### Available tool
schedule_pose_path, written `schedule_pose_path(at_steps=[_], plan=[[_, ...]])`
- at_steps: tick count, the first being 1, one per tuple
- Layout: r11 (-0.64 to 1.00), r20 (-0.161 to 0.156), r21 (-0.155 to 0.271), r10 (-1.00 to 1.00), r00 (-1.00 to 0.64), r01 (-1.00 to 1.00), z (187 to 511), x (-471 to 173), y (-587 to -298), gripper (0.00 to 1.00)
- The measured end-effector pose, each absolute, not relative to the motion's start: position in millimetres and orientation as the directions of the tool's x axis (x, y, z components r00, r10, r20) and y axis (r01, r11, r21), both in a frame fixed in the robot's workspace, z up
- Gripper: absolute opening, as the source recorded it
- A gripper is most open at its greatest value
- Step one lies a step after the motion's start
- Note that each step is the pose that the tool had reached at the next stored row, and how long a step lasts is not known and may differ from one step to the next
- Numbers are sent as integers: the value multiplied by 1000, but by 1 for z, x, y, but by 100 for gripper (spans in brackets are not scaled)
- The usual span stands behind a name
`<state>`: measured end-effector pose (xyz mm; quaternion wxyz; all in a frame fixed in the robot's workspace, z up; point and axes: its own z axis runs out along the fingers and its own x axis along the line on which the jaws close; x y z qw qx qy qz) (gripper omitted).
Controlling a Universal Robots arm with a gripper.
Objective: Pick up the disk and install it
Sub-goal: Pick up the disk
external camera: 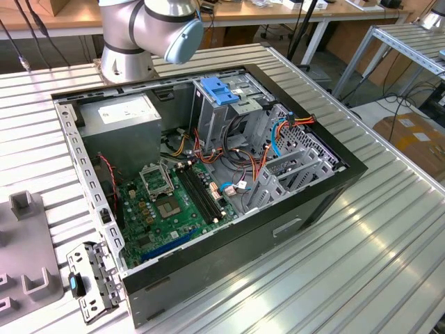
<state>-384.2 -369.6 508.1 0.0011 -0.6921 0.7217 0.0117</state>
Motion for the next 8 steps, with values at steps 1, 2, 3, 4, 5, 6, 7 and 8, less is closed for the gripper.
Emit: schedule_pose_path(at_steps=[1,2,3,4,5,6,7,8], plan=[[42,-18,15,-999,-42,-999,508,-383,-370,37],[42,-18,15,-999,-42,-999,508,-382,-370,37],[42,-18,16,-999,-42,-999,508,-381,-370,37],[42,-18,16,-999,-42,-999,508,-379,-370,37],[42,-18,16,-999,-42,-999,508,-378,-370,37],[42,-18,16,-999,-42,-999,508,-376,-370,37],[42,-18,16,-999,-42,-999,508,-374,-370,37],[42,-18,16,-999,-42,-999,508,-373,-370,37]])
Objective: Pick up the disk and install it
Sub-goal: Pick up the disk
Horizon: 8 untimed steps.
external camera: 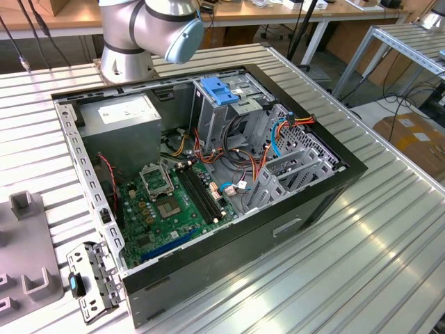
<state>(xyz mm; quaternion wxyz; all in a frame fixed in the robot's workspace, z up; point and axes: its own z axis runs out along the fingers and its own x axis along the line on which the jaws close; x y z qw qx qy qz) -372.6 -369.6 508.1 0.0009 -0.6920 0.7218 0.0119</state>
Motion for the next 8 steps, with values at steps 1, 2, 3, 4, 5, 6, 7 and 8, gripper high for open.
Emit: schedule_pose_path(at_steps=[1,2,3,4,5,6,7,8], plan=[[42,-18,16,-999,-42,-999,508,-372,-370,37],[42,-18,16,-999,-42,-999,508,-369,-370,37],[42,-18,16,-999,-42,-999,508,-366,-370,37],[42,-18,16,-999,-42,-999,508,-364,-370,37],[42,-18,16,-999,-42,-999,508,-363,-370,37],[42,-18,16,-999,-42,-999,508,-362,-370,37],[42,-18,16,-999,-42,-999,508,-360,-370,37],[42,-18,17,-999,-42,-999,508,-359,-370,37]])
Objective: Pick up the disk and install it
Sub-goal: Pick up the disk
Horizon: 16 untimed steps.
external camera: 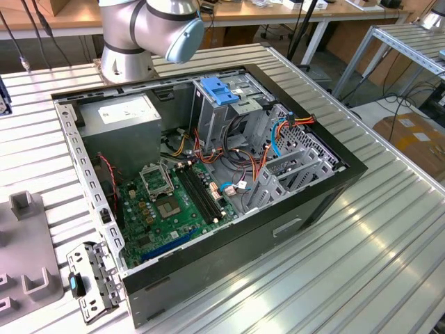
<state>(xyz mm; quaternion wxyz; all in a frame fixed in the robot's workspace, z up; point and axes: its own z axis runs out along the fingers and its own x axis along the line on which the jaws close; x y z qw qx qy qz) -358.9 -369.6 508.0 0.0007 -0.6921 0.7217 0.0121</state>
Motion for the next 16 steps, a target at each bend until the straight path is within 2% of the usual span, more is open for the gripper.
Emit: schedule_pose_path(at_steps=[16], plan=[[42,-18,18,-999,-42,-999,508,-339,-370,37]])
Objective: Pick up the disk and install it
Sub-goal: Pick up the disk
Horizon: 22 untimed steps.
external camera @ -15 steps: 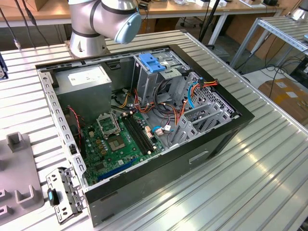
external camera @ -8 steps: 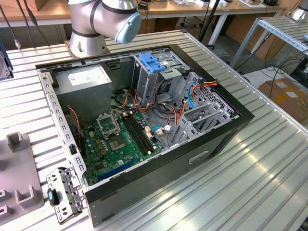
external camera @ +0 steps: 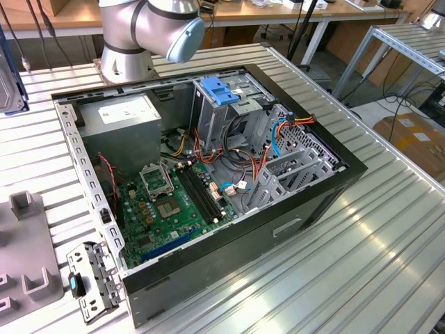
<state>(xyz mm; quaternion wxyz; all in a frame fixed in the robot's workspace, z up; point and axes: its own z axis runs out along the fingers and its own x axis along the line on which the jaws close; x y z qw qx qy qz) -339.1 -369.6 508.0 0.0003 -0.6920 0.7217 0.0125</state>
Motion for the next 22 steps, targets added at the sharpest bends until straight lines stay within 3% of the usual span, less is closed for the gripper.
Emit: schedule_pose_path(at_steps=[22], plan=[[42,-18,19,-999,-42,-999,508,-312,-370,37]])
